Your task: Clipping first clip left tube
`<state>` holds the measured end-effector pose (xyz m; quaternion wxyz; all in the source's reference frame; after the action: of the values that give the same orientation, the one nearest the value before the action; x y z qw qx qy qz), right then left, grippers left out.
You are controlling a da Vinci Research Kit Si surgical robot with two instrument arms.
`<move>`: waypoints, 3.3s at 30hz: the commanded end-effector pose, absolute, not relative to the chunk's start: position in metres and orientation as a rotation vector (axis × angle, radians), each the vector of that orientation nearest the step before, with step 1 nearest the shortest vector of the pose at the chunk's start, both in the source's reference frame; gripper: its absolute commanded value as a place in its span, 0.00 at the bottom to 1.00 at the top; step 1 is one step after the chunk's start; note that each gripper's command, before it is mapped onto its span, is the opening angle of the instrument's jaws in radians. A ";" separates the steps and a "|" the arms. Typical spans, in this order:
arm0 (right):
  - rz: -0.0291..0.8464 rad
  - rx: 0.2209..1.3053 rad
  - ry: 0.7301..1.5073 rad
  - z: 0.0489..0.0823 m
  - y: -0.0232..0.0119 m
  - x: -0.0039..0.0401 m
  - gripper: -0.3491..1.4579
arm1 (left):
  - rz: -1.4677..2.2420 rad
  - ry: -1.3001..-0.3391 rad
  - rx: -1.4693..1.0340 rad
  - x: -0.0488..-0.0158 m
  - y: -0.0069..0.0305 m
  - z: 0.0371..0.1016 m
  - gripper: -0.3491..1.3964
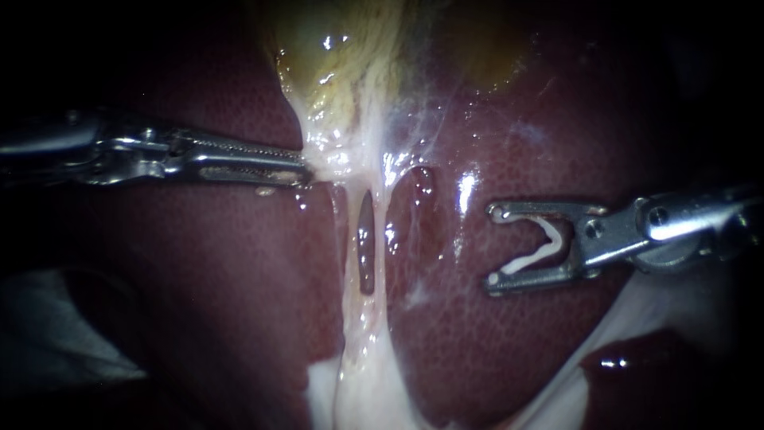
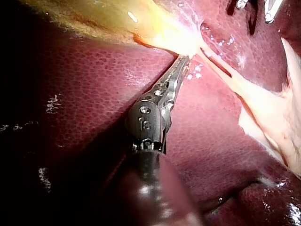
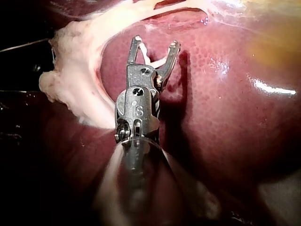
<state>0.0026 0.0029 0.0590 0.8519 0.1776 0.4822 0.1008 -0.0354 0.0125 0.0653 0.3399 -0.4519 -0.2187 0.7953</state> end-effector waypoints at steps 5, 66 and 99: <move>0.211 0.376 1.016 0.0590 0.0029 0.0026 0.47 | 2.058 -0.595 -1.168 -0.0344 0.0133 0.0622 0.00; 0.174 0.609 1.195 0.0673 -0.0014 0.0208 0.47 | 2.059 -0.531 -1.225 -0.0323 0.0146 0.0559 0.00; 0.127 0.743 1.253 0.0636 -0.0027 0.0213 0.00 | 2.059 -0.532 -1.226 -0.0323 0.0146 0.0560 0.00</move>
<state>0.0212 -0.0025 0.0636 0.7435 0.3406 0.5723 0.0595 -0.0323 0.0147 0.0560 0.3370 -0.4702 -0.2039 0.7898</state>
